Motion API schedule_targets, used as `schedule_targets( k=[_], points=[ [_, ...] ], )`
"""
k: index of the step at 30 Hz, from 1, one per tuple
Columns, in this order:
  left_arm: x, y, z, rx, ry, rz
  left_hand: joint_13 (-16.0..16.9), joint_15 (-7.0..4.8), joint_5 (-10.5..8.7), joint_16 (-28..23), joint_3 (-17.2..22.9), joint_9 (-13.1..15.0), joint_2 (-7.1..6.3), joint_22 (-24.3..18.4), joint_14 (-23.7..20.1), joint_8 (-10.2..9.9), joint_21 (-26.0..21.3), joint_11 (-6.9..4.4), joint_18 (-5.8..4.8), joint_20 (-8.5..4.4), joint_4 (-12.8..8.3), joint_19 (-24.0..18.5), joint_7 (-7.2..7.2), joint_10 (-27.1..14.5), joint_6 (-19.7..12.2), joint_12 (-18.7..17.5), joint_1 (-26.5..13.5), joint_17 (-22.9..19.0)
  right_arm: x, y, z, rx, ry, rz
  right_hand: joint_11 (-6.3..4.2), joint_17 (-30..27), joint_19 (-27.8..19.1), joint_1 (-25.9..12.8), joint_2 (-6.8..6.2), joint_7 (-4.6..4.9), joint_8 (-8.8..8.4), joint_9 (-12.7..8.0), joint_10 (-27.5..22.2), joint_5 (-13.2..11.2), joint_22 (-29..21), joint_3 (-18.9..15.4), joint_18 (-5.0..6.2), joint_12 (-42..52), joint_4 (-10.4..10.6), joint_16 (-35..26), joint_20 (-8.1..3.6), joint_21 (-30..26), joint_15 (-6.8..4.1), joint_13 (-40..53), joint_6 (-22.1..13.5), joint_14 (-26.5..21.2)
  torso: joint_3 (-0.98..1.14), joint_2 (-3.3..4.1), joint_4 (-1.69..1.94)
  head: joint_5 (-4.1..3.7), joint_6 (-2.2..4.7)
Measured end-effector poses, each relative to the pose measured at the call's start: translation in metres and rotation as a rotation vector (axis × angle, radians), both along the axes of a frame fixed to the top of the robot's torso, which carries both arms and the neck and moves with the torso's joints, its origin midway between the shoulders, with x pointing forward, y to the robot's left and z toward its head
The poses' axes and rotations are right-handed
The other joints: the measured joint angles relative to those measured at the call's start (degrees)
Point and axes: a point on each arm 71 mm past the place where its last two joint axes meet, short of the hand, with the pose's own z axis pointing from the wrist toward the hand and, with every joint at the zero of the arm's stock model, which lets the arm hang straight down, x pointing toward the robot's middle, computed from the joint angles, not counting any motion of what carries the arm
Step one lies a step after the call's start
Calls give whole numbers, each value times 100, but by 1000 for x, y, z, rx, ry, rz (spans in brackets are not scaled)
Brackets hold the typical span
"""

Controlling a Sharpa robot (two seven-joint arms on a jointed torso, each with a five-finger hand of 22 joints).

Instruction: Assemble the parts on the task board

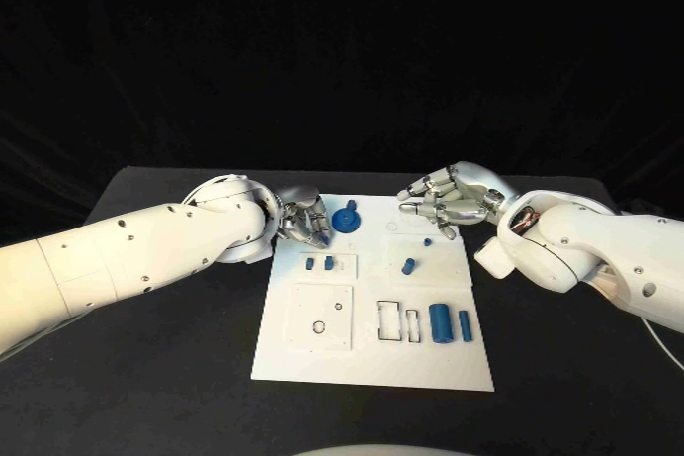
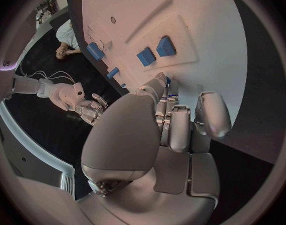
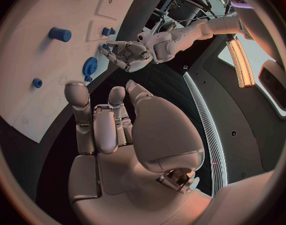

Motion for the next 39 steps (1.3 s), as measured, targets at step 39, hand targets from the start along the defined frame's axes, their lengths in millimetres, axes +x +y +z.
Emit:
schedule_targets(
  k=[39],
  points=[
    [-1, 3, -1, -16, 5, 5, 1, 62, -5, 0, 94, -127, -205, -2, -22, -378, -52, 111, 1, 62, -14, -62, 123, -156, -432, -195, -205, -105, 1, -1, 0, 0, 1, -3, 0, 3, 0, 0, 0, 0, 0, -1, 0, 23, 0, 1, 0, 0, -1, 0, 0, 0, 0, 3, 0, 0, -2, 1, -1, 30, -23]
  ],
)
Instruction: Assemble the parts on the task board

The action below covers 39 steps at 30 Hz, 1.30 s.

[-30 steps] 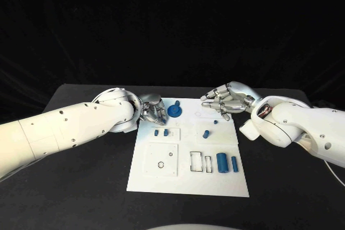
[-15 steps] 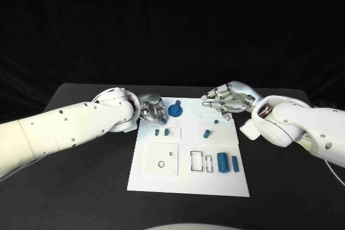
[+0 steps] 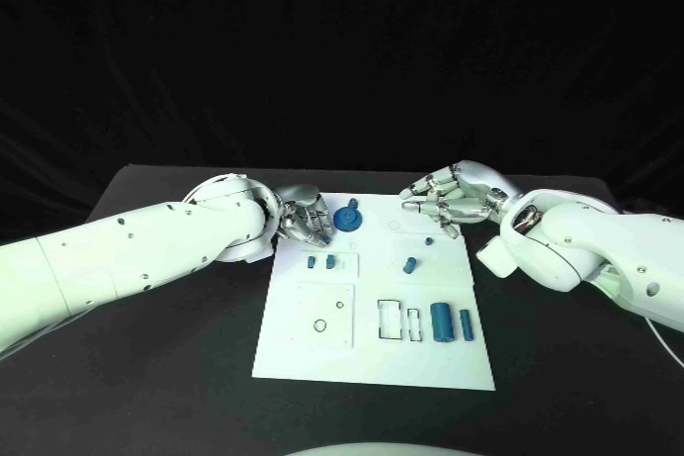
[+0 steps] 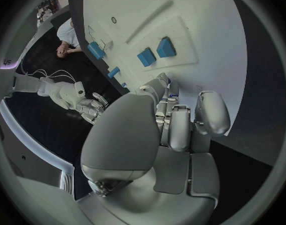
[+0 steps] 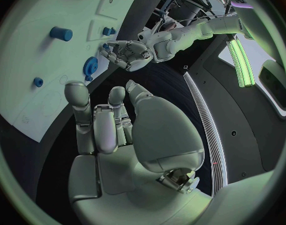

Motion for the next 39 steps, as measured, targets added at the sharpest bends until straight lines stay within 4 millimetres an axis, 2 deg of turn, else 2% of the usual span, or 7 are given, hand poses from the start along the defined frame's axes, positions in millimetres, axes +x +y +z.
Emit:
schedule_targets(
  k=[25, 30, 32, 33, 34, 38, 39],
  points=[
    [-2, 11, 0, 9, 14, 15, 4, 20, 0, 0, 17, -13, -6, -32, 20, -32, -61, 19, 0, 21, -17, -21, 10, -61, -50, 0, -6, -50, 2, -4, 0, -3, -1, -10, 13, -32, 0, 0, 0, -1, 0, 0, -77, 0, -59, 0, 0, -94, 0, -7, 0, -45, 0, -121, -1, 0, -1, 1, 1, -12, -25],
    [-3, 21, 1, -2, 14, 34, 10, 31, 0, -13, 17, -12, -6, -53, 9, -32, -117, 37, -1, 43, -18, -43, 10, -78, -50, 0, -6, -72, 5, -10, -1, -14, -5, -29, 14, -146, -22, 76, 60, -20, 45, 13, -524, 0, -246, 0, 1, -983, 0, -157, -22, -180, 0, -903, -61, 0, -4, -2, 1, -14, -23],
    [-3, 26, 3, -24, 11, 50, 18, 50, 0, -71, 43, -12, -6, -109, -10, -32, -207, 51, 1, 41, -24, -83, 17, -92, -43, 0, -6, -132, 6, -15, -2, -29, -12, -39, 36, -229, -45, 162, -25, -9, 45, 13, -623, 10, -312, 45, 10, -1565, -25, -256, 1, -257, 0, -1413, -51, 0, -3, -4, 1, -16, -18],
    [-2, 28, 4, -37, 8, 59, 21, 50, 0, -81, 53, -12, -6, -129, -10, -32, -246, 51, 0, 41, -14, -83, 33, -92, -27, 0, -6, -157, 7, -17, -2, -39, -16, -43, 56, -309, -95, 225, -22, -8, 45, 13, -686, 46, -386, 92, 87, -1767, -40, -338, 2, -310, 0, -1580, -52, 0, -2, -4, 1, -16, -12],
    [-2, 30, 5, -54, 5, 69, 29, 72, 0, -116, 67, -12, -5, -158, -32, -32, -290, 51, 0, 62, -19, -105, 44, -92, -15, 0, -6, -195, 7, -19, -2, -49, -20, -46, 76, -436, -162, 263, -52, -6, 45, 12, -768, 79, -504, 136, 94, -1972, -61, -463, 9, -390, 7, -1747, -54, 7, -2, -5, 3, -16, -7],
    [-2, 42, 10, -140, -5, 123, 50, 84, 0, -286, 111, 6, 15, -344, -134, 18, -596, 51, 0, 69, -32, -239, 70, -92, 96, 0, -26, -423, 7, -25, -3, -117, -46, -49, 183, -728, -311, 466, -131, 5, -1, -23, -1056, 78, -789, 375, 92, -2818, -180, -764, 83, -607, 123, -2485, -59, -22, 2, -5, 1, -19, 22],
    [-2, 46, 12, -174, -3, 143, 57, 80, 0, -414, 144, 15, 27, -474, -224, 45, -804, 51, 0, 71, -31, -325, 72, -92, 140, 0, -38, -586, 7, -26, -3, -147, -57, -45, 200, -780, -331, 494, -162, 57, -31, -35, -1071, 23, -825, 452, 92, -3024, -204, -819, 103, -635, 156, -2696, -6, -33, 2, -5, -3, -29, 30]
  ],
)
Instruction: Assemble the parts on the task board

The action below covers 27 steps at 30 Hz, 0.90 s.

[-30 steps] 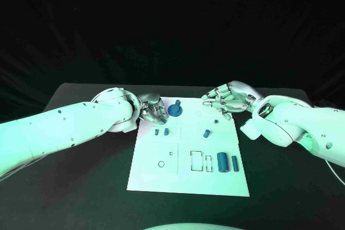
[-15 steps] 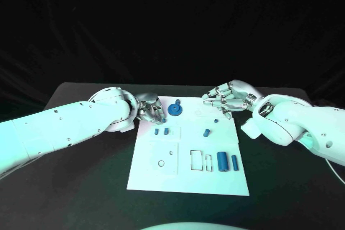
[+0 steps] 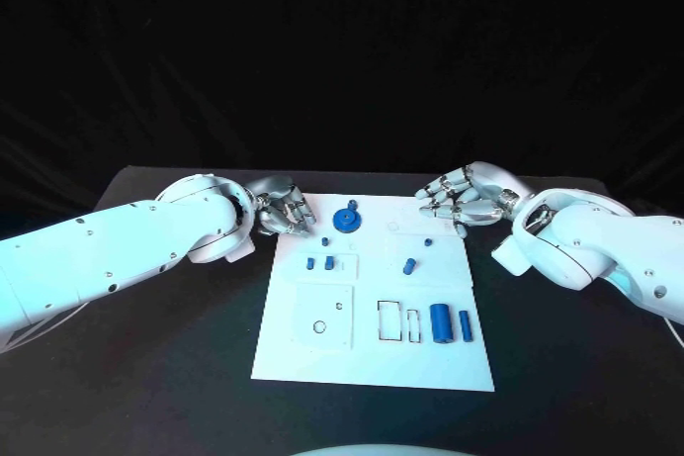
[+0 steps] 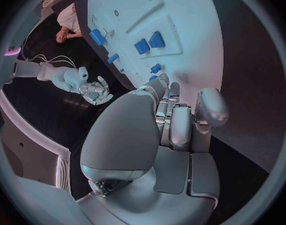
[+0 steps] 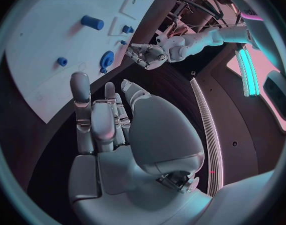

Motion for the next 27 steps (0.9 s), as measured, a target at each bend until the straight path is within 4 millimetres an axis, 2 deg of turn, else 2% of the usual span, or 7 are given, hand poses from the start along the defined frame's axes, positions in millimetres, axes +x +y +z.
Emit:
schedule_targets(
  k=[3, 5, 6, 9, 12, 15, 27],
  points=[
    [-1, 9, 2, -99, 17, 50, 35, 2, 0, -514, 50, 10, 33, -516, -317, 16, -833, -1, 187, 9, -3, -336, 10, 8, 48, 54, -32, -612, -1, -3, -1, -82, -26, 11, 39, -118, -9, 76, -76, 12, -58, -32, 89, -115, -60, 216, 87, -438, -81, -116, 9, -31, 8, -529, 157, -9, 0, 0, -9, -54, 40],
    [-3, 14, 4, -190, 45, 86, 103, -12, 0, -891, 71, 10, 66, -925, -559, 16, -1487, -21, 261, 3, -25, -607, 13, 192, 51, 219, -66, -1042, -1, -4, -2, -154, -52, 20, -4, -130, -9, 104, -104, -11, -110, -43, 232, -217, -54, 325, 87, -567, -121, -117, 9, -31, 8, -750, 277, -9, -1, 0, -16, -87, 71],
    [-4, 15, 4, -232, 61, 100, 155, -21, 14, -1131, 104, 10, 66, -1182, -707, 21, -1898, -31, 349, -5, -40, -781, 20, 239, 59, 320, -66, -1294, -1, -4, -2, -186, -64, 25, -32, -130, -9, 111, -111, -39, -124, -51, 328, -310, -31, 415, 87, -634, -144, -117, 9, -31, 5, -889, 339, -5, -3, 0, -20, -105, 86],
    [-8, 17, 4, -374, 124, 137, 226, -1, 23, -1657, 119, 8, 84, -1636, -1028, 37, -2609, -1, 358, 1, -42, -1069, 21, 178, 58, 449, -84, -1847, -1, -5, -3, -292, -110, 37, -62, -130, 38, 133, -133, -100, -180, -62, 513, -472, 39, 582, 87, -747, -163, -117, -37, -3, -25, -1147, 445, 24, -4, -2, -27, -177, 127],
    [-15, 15, 3, -519, 194, 161, 252, 25, 23, -2013, 119, 3, 114, -1775, -1233, 60, -2807, 12, 359, 21, -42, -1119, 54, 31, 23, 472, -114, -2228, -1, -5, -5, -393, -159, 48, -93, -125, 77, 77, -190, -144, -247, -73, 679, -608, 115, 760, 87, -843, -149, -117, -75, 43, -24, -1404, 569, 24, -6, -9, -37, -232, 158],
    [-22, 12, 2, -652, 253, 176, 263, 33, 23, -2083, 119, 3, 134, -1822, -1241, 63, -2839, 20, 358, 21, -42, -1119, 62, 21, 14, 505, -133, -2310, -3, -4, -8, -483, -210, 62, -137, -121, 120, 43, -286, -191, -280, -78, 752, -674, 159, 874, 87, -897, -122, -117, -75, 59, -29, -1568, 644, 29, -11, -13, -43, -271, 187],
    [-33, 10, -2, -905, 332, 210, 312, 30, 23, -1738, 102, 3, 164, -1866, -1031, 107, -2872, 20, 357, 20, -59, -1054, 61, -20, 14, 599, -164, -1917, -11, 15, -17, -676, -395, 135, -177, -114, 294, 30, -526, -257, -460, -113, 748, -846, 350, 1209, 87, -1064, -83, -151, -146, 182, -88, -1908, 739, 43, -16, -23, -47, -359, 230]
  ],
)
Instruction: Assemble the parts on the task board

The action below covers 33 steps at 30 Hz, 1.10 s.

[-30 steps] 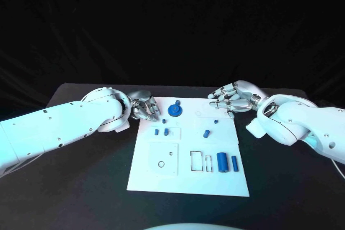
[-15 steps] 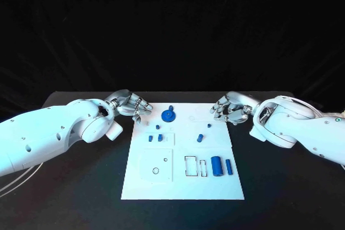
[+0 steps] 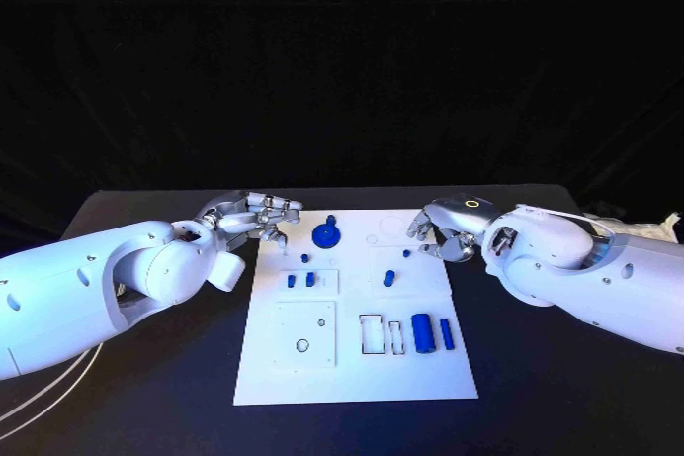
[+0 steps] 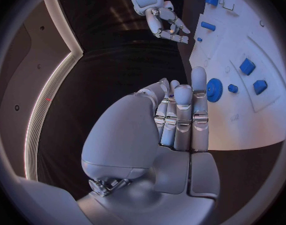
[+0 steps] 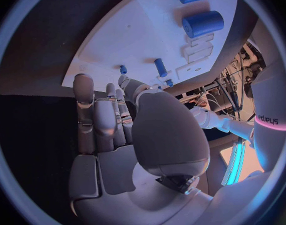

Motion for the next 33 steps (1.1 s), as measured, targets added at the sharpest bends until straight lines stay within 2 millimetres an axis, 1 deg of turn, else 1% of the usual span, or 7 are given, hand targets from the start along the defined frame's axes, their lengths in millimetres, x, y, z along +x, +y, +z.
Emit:
schedule_targets(
  k=[2, 5, 11, 14, 18, 25, 33],
  points=[
    [0, 1, 0, -15, 1, 6, 0, 0, 0, 0, 0, 0, 0, 0, 0, 11, 0, 0, 0, 20, 0, 20, 0, 0, 0, 0, 0, 14, -2, 3, -4, -22, -23, 20, -30, 5, 20, -18, -44, -53, -22, -13, -31, -68, 11, 66, 0, -11, 4, 0, -20, 0, -52, -58, -30, -11, 0, 2, 4, -1, 1],
    [0, 2, 0, -32, 0, 12, 0, 0, 0, 0, 0, 0, 0, 0, 0, 10, 0, 0, 0, 20, 0, 20, 0, 0, 0, 0, 0, 15, -3, 7, -8, -49, -54, 47, -61, 9, 60, -40, -114, -82, -48, -23, -61, -93, 30, 111, 0, -39, 49, 0, -60, 13, -123, -118, -39, 1, 2, 7, 7, 8, 2],
    [0, 2, 1, -50, -2, 18, 5, -20, 0, 41, 0, 0, 0, 4, 21, 10, 0, 0, -1, -5, 0, 46, 0, 0, 0, 28, 0, 34, -2, 7, -11, -77, -89, 72, -61, 45, 101, -70, -143, -88, -48, -24, -61, -101, 95, 159, 0, -40, 66, 35, -101, 56, -123, -173, -33, 0, 1, 12, 7, 22, -3],
    [-1, 3, 1, -55, -6, 18, 6, -3, 0, 41, 16, 0, 0, 11, 42, 10, 0, -20, 0, -10, -15, 50, 0, -21, 0, 28, 0, 45, -1, 7, -12, -82, -97, 81, -61, 53, 121, -93, -166, -108, -48, -24, -61, -101, 111, 175, 0, -62, 81, 35, -81, 56, -123, -189, -13, 0, -1, 15, 7, 23, -18],
    [-1, 2, 2, -56, -12, 18, 10, -9, 0, 41, 16, 0, 0, 10, 49, 10, 0, -20, -1, -10, -15, 50, -1, -21, 0, 28, 0, 45, 0, 9, -13, -83, -101, 90, -61, 72, 143, -93, -166, -128, -48, -24, -61, -101, 144, 226, 0, -62, 101, 62, -102, 81, -164, -213, 7, 0, -2, 18, 7, 23, -24],
    [-1, 1, 2, -56, -21, 13, 11, -9, 0, 42, 0, 0, 0, -7, 49, 10, 0, 1, 0, -10, -32, 50, 0, -41, -1, 28, 0, 19, 2, 11, -14, -79, -96, 102, -112, 131, 203, -93, -166, -105, -48, -20, -10, -101, 237, 308, 1, -62, 152, 114, -121, 143, -164, -228, 104, 0, -2, 15, 7, 31, -52],
    [-2, 0, 3, -55, -27, 10, 24, 19, 0, -47, -16, 0, -6, -32, -42, 10, -28, 22, -1, -10, -48, 50, 50, -144, -52, 67, -81, -136, 5, 13, -18, -78, -70, 107, -101, 153, 243, -126, -133, -89, -48, -12, 42, -101, 255, 332, 1, -62, 176, 134, -122, 143, -164, -228, 133, 0, -4, 9, 5, 36, -77]
  ],
)
